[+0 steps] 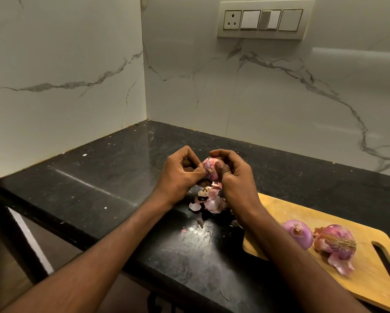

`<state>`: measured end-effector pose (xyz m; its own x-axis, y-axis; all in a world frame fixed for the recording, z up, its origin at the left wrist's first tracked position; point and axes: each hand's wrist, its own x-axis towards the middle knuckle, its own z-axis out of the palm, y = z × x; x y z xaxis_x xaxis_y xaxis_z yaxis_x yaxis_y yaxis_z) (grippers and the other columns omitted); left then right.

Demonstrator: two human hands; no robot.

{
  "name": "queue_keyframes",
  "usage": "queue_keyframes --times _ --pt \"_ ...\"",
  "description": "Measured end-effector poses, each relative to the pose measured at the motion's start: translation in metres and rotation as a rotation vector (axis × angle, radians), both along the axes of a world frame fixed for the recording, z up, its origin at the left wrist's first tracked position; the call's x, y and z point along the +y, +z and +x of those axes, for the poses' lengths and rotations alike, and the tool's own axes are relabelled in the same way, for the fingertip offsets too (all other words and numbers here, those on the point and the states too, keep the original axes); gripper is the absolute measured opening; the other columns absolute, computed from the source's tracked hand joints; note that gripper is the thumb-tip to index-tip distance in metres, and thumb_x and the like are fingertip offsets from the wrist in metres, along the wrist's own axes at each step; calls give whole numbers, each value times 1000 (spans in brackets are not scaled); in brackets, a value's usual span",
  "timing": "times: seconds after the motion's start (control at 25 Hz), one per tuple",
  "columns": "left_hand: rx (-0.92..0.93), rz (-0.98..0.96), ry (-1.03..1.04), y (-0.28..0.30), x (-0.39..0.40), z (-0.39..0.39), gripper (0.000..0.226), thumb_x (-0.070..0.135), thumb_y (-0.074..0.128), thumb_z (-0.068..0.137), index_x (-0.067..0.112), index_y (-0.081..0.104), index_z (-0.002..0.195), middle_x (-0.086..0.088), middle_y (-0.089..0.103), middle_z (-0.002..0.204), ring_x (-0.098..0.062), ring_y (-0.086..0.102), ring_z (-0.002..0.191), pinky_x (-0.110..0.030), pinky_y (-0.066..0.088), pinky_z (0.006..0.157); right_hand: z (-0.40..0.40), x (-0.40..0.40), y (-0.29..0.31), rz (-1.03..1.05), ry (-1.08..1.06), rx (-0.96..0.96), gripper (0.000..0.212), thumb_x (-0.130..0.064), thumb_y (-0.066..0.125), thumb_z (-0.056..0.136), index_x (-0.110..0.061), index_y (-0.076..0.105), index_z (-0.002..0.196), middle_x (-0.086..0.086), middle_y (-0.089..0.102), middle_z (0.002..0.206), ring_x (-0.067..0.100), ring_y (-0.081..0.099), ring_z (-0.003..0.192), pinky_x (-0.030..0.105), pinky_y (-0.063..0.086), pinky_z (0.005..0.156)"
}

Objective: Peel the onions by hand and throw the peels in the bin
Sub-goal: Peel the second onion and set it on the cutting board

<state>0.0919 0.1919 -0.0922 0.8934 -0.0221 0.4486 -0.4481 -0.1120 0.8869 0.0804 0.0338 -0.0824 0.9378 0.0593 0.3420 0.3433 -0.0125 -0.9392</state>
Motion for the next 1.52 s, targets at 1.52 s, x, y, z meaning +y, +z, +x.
queue_keyframes --times 1.52 --pt "105 -135 -184 0 3 2 24 8 67 98 -1 66 120 -17 74 113 -33 76 102 -47 65 81 -2 3 6 115 -125 93 25 -17 48 109 -13 70 120 6 73 114 20 73 106 41 64 89"
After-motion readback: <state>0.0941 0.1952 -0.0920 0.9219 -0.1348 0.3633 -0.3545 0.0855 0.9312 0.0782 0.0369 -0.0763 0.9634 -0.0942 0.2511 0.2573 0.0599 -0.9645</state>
